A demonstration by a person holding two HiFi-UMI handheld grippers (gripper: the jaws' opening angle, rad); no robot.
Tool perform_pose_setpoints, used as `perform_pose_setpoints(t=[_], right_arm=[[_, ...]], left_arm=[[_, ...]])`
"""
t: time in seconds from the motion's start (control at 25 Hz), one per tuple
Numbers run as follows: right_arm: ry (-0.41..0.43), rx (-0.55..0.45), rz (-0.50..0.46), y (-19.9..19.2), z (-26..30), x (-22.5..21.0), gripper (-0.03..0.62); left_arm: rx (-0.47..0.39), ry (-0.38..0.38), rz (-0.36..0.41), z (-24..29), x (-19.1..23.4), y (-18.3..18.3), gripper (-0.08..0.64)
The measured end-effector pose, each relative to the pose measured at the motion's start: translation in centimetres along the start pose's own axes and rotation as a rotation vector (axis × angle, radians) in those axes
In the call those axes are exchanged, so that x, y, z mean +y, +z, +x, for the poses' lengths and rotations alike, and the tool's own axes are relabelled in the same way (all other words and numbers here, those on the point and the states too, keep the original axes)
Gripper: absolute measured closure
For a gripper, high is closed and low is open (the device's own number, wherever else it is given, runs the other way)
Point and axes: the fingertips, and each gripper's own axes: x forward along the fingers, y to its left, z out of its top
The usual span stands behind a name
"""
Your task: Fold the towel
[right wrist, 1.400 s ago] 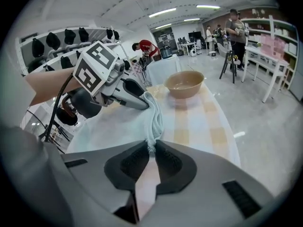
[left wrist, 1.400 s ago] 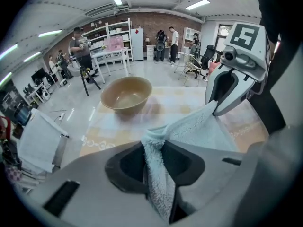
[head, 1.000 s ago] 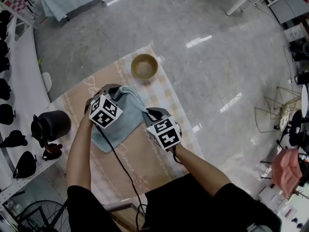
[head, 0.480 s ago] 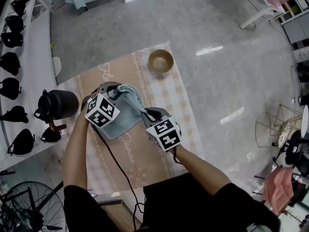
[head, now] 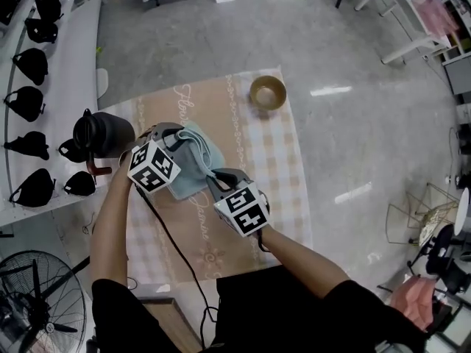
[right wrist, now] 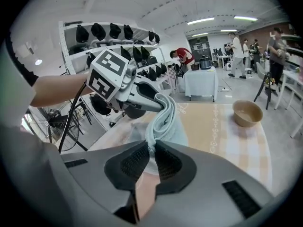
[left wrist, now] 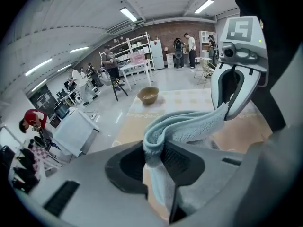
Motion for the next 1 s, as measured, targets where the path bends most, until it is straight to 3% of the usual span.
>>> perform_pose_setpoints(t=[0.6, 1.0], right_arm=[[0.124, 0.071, -0.101, -0.9, 4.2, 8.2, 0.552], [0.137, 0.117, -0.143, -2.9, 6.6, 10.0, 0.552]], left_arm=[[0.048, 0.080, -0.091, -4.4, -1.3, -7.1, 0.465], [0.081, 0.128, -0.177, -4.6, -2.1, -11.0, 0.454]])
